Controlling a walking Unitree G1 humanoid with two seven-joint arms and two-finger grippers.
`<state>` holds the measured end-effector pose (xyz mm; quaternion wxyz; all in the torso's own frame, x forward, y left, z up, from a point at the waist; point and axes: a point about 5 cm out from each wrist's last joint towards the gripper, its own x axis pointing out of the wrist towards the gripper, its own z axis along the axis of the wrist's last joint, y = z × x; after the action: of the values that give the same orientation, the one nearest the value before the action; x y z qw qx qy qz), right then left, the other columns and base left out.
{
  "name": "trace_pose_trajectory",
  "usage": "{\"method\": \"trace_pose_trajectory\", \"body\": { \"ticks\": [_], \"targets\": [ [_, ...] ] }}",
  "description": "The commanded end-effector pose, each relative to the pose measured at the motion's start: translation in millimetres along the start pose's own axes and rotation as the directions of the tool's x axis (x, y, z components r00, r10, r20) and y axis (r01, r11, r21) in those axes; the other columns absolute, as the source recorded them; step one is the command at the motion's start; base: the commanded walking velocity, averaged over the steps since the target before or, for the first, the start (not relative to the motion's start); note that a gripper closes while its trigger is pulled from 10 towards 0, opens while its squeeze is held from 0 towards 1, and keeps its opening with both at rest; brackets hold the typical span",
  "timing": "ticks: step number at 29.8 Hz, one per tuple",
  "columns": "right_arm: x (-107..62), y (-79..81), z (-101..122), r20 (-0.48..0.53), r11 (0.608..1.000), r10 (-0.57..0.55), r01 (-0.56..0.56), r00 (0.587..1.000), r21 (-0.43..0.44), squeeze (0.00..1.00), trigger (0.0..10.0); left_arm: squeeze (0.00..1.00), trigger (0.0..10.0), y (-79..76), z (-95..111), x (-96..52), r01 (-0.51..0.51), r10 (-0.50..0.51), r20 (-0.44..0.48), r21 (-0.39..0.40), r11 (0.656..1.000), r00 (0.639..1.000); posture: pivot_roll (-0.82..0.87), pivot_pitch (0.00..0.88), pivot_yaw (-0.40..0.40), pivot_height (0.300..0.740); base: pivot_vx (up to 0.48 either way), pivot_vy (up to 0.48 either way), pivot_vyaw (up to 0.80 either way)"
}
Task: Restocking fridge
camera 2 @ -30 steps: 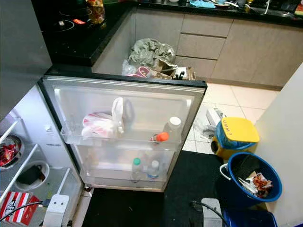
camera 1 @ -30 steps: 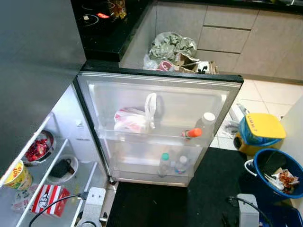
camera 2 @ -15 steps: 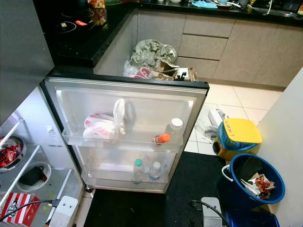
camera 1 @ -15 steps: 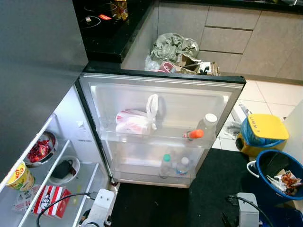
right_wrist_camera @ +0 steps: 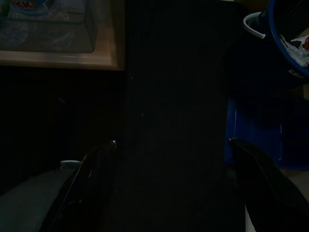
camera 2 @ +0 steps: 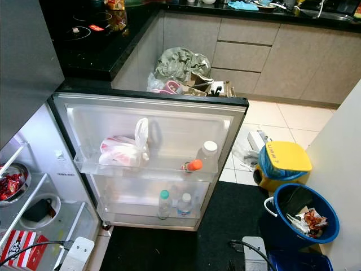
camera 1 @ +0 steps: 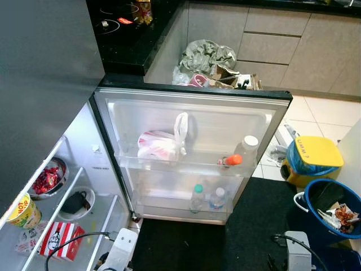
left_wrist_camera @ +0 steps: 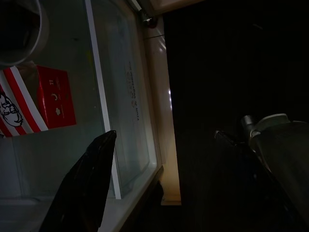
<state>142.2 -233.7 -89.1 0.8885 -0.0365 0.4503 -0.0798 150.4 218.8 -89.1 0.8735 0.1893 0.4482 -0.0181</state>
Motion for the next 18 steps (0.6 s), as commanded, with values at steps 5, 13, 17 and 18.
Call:
{"method": "trace_pose_trajectory", "body": {
  "ticks": [5, 13, 17, 18],
  "targets": [
    [1.1, -1.4, 2.5, -0.006, 1.000, -0.011, 0.011, 1.000, 0.015, 0.00, 10.0, 0.00, 10.0, -0.2, -4.8, -0.6, 0.000, 0.000, -0.028, 0.016, 1.000, 1.000, -0.04, 0.000, -0.048, 0.740, 0.000, 0.000, -0.22],
    [1.0, -3.9, 2.2, -0.010, 1.000, -0.020, 0.020, 1.000, 0.014, 0.00, 10.0, 0.00, 10.0, -0.7, -5.2, -0.7, 0.003, -0.003, -0.029, 0.020, 1.000, 1.000, -0.04, 0.000, -0.049, 0.740, 0.000, 0.000, -0.65],
    [0.6, -5.1, 1.1, -0.013, 1.000, -0.022, 0.022, 1.000, 0.012, 0.00, 10.0, 0.00, 10.0, -1.7, -5.1, -0.7, 0.006, -0.005, -0.029, 0.021, 1.000, 1.000, -0.04, 0.000, -0.051, 0.740, 0.000, 0.000, -0.66],
    [0.6, -5.1, 1.1, -0.013, 1.000, -0.022, 0.022, 1.000, 0.012, 0.00, 10.0, 0.00, 10.0, -1.7, -5.1, -0.7, 0.006, -0.005, -0.029, 0.021, 1.000, 1.000, -0.04, 0.000, -0.051, 0.740, 0.000, 0.000, -0.66]
  ]
}}
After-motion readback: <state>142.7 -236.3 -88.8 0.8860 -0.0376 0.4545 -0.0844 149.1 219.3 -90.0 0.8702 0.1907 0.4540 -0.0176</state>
